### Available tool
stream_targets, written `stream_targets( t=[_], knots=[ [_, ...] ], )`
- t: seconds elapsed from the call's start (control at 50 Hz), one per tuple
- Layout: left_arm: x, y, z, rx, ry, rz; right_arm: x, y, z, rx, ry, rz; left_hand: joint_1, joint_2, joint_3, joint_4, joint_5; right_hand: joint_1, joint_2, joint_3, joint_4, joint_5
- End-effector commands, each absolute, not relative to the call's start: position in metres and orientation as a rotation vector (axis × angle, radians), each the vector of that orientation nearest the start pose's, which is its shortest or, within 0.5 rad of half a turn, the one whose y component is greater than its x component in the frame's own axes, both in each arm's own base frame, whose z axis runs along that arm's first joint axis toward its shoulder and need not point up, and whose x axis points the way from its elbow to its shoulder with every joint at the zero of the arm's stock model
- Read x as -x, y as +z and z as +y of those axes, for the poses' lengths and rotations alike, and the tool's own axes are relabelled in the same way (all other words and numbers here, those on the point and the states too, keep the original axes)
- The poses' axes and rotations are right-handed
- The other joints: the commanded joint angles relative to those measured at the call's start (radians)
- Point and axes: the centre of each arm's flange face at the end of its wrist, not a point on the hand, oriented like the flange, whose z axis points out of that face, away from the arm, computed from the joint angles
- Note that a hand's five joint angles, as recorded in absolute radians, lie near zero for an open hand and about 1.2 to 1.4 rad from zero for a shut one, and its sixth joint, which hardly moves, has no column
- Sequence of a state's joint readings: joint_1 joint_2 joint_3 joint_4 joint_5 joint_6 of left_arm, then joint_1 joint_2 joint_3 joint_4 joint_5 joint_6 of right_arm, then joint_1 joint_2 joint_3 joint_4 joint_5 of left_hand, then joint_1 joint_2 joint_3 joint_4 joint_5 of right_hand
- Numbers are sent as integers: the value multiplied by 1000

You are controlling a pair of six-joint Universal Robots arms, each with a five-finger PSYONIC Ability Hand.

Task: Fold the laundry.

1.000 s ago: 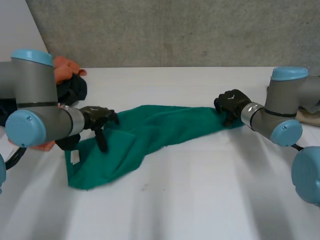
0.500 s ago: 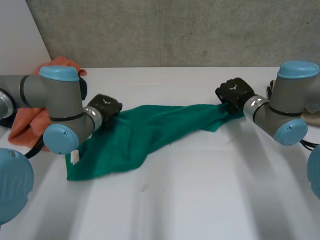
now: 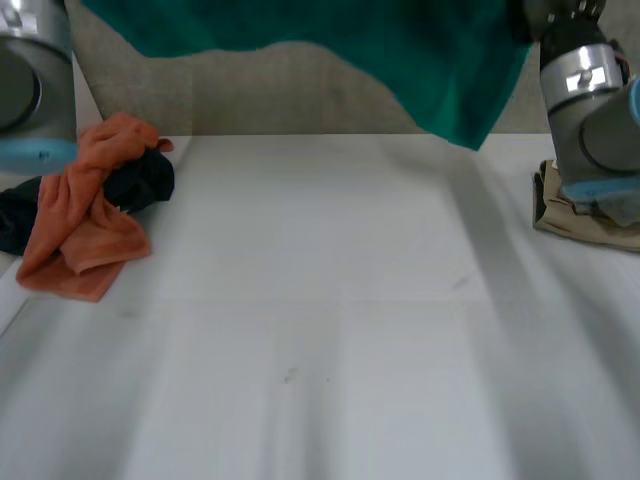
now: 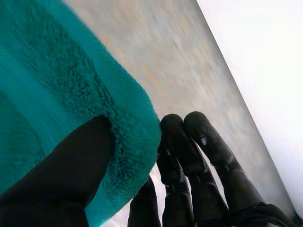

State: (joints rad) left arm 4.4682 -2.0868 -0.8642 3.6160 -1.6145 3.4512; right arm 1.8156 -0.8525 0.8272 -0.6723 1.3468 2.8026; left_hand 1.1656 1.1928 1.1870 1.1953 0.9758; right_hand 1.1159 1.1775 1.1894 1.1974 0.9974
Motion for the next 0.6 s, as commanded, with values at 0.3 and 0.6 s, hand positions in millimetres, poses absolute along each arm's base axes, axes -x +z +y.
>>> stream_targets(
  t=[0.3, 0.6],
  knots=[
    [216, 153, -345, -703, -2084, 2271, -225, 116, -328, 1601, -1815, 1997, 231, 203, 209, 201, 246, 280, 219, 207, 199, 224],
    [215, 188, -333, -690, -2181, 2198, -221, 212, -328, 977, -1842, 2136, 231, 203, 209, 201, 246, -680, -742, -754, -762, -736]
  ],
)
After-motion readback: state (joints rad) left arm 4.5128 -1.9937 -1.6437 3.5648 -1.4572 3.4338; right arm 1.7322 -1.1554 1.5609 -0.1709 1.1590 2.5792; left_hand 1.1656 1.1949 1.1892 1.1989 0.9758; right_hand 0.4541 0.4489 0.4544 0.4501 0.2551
